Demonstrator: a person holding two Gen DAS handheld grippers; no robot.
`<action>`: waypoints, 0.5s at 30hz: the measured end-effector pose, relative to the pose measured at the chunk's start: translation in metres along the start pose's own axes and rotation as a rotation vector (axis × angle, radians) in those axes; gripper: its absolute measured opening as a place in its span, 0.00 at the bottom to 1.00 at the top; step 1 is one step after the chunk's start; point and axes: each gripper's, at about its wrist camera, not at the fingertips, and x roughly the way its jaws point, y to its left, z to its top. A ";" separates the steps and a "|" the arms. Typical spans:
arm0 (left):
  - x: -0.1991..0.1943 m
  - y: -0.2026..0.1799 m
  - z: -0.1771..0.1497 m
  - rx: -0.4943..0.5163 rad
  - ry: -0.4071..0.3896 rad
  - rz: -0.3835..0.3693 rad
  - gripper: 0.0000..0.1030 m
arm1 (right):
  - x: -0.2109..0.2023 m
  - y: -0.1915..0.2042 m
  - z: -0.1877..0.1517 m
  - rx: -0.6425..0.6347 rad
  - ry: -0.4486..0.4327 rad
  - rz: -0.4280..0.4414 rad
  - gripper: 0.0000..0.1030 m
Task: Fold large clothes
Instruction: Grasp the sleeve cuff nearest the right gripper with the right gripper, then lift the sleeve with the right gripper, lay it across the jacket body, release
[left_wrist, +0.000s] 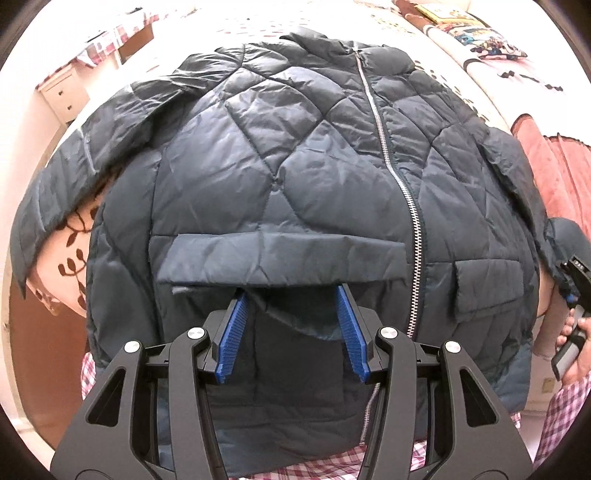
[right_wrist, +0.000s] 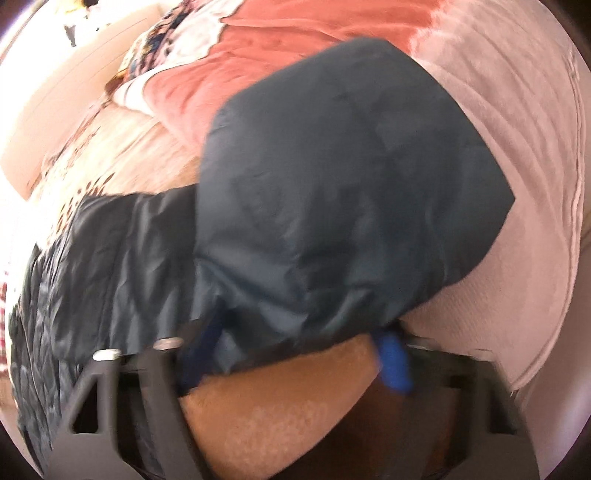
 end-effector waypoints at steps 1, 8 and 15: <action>0.000 -0.002 0.000 0.007 0.000 0.000 0.47 | 0.003 -0.004 0.001 0.014 0.007 0.017 0.45; -0.003 -0.009 0.001 0.048 -0.013 -0.003 0.47 | -0.017 0.002 0.002 -0.039 -0.077 0.092 0.12; -0.006 -0.009 0.004 0.072 -0.035 -0.036 0.47 | -0.076 0.049 0.027 -0.177 -0.283 0.160 0.11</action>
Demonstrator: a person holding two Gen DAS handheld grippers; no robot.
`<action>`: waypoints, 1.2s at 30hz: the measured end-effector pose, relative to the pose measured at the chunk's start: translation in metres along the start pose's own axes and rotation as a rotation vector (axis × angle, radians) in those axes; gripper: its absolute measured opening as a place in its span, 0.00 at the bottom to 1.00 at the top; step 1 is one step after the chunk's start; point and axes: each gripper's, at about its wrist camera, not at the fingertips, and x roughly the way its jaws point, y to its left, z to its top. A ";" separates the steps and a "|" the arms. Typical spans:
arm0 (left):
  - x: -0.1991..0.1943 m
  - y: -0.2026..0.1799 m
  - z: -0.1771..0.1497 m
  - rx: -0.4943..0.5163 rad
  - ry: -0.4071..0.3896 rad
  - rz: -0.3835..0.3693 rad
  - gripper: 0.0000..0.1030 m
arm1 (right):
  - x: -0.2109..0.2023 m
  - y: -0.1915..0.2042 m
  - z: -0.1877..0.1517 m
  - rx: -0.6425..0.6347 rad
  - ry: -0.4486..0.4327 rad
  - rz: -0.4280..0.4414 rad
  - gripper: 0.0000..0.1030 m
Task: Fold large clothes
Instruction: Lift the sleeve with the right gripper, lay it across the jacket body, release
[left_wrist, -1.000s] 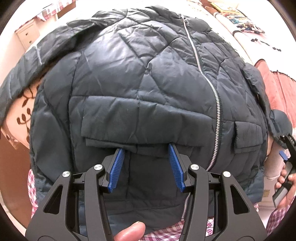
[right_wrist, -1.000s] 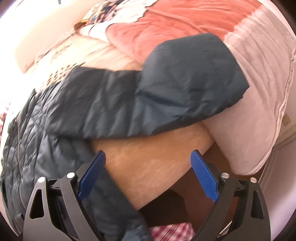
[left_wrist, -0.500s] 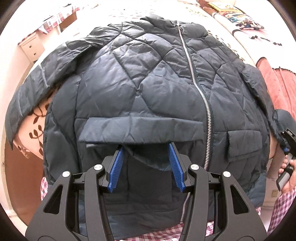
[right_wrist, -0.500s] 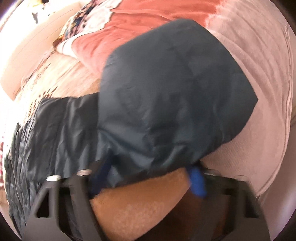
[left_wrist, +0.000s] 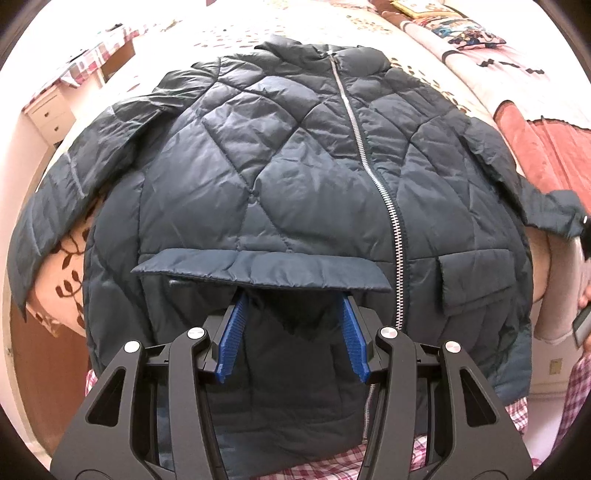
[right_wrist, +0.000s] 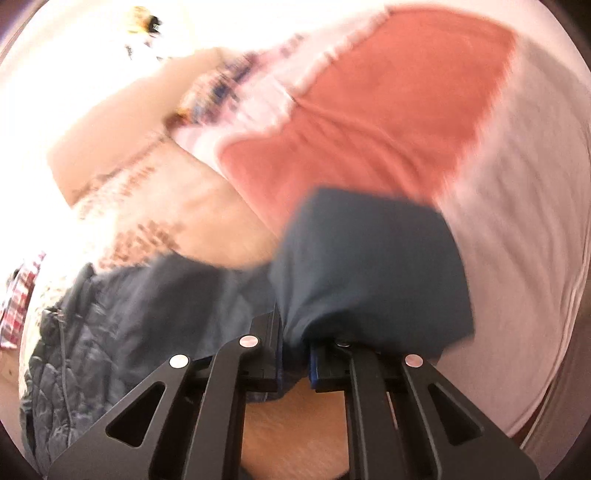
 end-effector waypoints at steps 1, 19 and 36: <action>-0.001 0.001 0.000 -0.001 -0.005 -0.008 0.47 | -0.007 0.010 0.006 -0.030 -0.026 0.006 0.11; -0.029 0.069 -0.002 -0.100 -0.166 -0.050 0.47 | -0.047 0.320 -0.031 -0.576 -0.072 0.513 0.10; -0.022 0.122 -0.013 -0.210 -0.171 -0.071 0.50 | 0.008 0.406 -0.180 -0.788 0.395 0.565 0.73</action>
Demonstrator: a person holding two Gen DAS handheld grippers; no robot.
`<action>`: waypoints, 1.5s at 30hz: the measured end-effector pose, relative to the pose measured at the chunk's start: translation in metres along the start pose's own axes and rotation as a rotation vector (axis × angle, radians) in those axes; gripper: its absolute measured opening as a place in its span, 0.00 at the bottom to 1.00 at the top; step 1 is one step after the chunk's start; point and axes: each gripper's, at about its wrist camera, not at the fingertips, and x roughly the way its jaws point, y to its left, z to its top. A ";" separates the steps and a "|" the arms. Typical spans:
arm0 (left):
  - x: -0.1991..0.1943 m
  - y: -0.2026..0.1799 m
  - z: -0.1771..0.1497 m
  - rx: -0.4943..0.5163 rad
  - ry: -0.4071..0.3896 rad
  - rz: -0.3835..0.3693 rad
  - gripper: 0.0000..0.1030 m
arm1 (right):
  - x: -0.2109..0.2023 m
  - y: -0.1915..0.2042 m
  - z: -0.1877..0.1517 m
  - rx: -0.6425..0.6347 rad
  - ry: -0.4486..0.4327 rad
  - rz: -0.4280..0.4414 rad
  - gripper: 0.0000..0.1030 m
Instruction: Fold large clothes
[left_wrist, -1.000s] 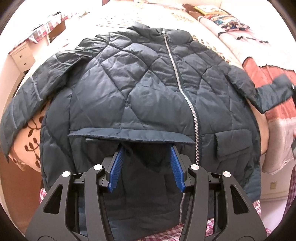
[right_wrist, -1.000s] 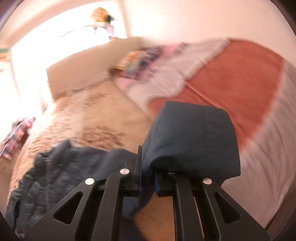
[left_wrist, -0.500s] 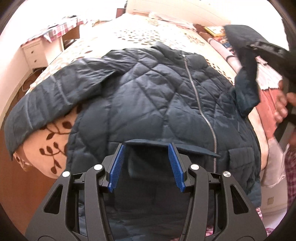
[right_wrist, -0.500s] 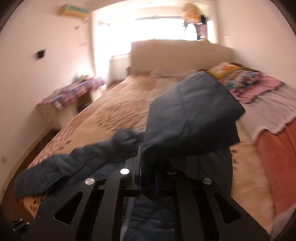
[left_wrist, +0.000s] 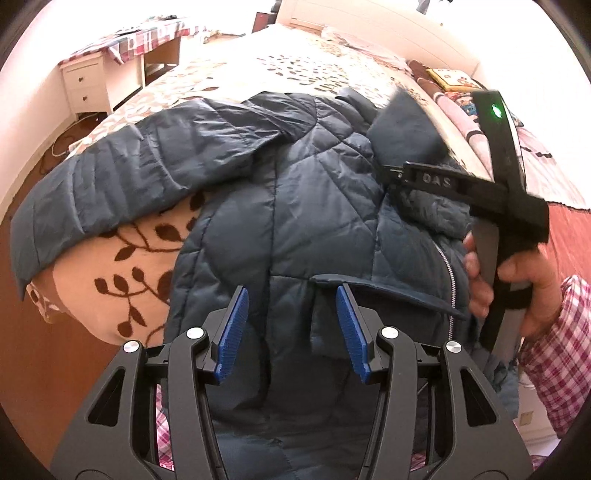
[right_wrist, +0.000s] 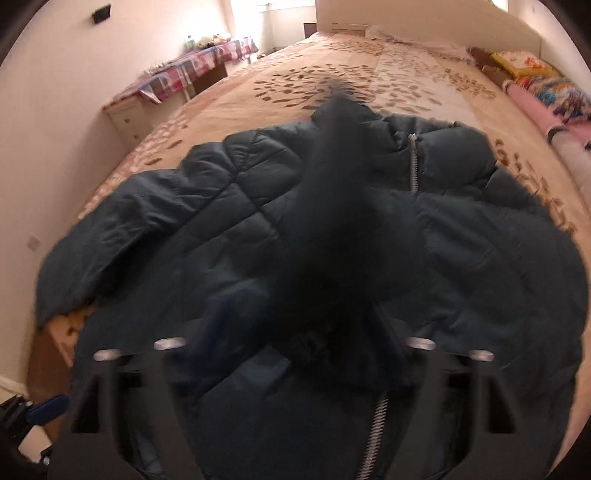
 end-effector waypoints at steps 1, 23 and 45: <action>-0.001 0.001 0.001 -0.003 -0.004 -0.002 0.51 | -0.003 0.001 -0.002 -0.008 -0.010 0.007 0.73; 0.061 -0.052 0.105 -0.007 0.041 -0.061 0.60 | -0.131 -0.136 -0.130 0.280 -0.141 -0.060 0.73; 0.144 -0.088 0.160 0.075 0.089 0.206 0.17 | -0.129 -0.183 -0.164 0.393 -0.128 -0.034 0.73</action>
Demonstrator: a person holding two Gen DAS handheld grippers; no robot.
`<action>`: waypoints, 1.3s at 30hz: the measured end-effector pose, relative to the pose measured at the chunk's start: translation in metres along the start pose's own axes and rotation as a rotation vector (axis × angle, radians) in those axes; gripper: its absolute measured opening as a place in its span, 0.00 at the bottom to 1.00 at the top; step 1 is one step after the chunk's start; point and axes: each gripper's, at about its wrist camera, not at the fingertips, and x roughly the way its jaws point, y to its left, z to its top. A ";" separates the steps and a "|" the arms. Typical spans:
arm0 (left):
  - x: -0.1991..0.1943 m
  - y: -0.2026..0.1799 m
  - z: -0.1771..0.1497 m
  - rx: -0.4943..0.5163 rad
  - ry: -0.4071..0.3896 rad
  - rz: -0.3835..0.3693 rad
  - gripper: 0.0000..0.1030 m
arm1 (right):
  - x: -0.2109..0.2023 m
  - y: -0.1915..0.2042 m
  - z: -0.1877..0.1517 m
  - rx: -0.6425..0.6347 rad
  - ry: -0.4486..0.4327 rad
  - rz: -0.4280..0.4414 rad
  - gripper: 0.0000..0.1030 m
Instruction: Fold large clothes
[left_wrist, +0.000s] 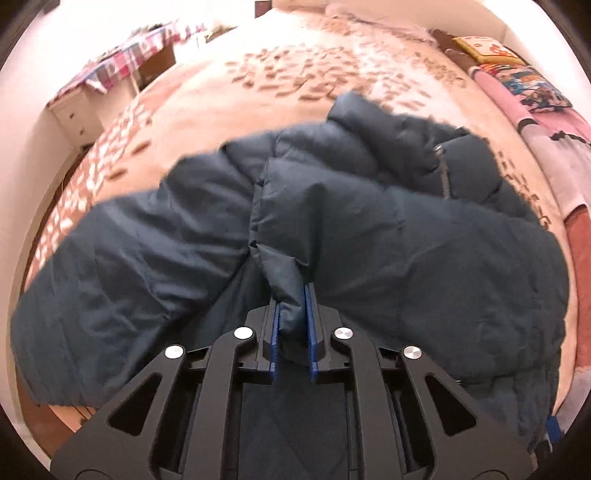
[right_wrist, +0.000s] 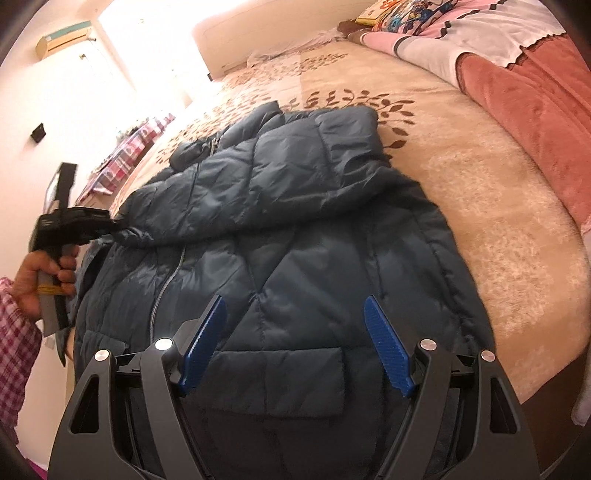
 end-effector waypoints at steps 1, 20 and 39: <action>0.002 0.001 -0.002 -0.005 -0.001 0.004 0.21 | 0.001 0.002 -0.001 -0.008 0.004 0.000 0.73; -0.047 0.052 -0.061 -0.044 -0.062 -0.058 0.56 | 0.004 0.049 -0.011 -0.103 0.046 0.004 0.73; -0.072 0.168 -0.125 -0.226 -0.083 0.008 0.56 | 0.005 0.089 -0.025 -0.190 0.081 0.003 0.73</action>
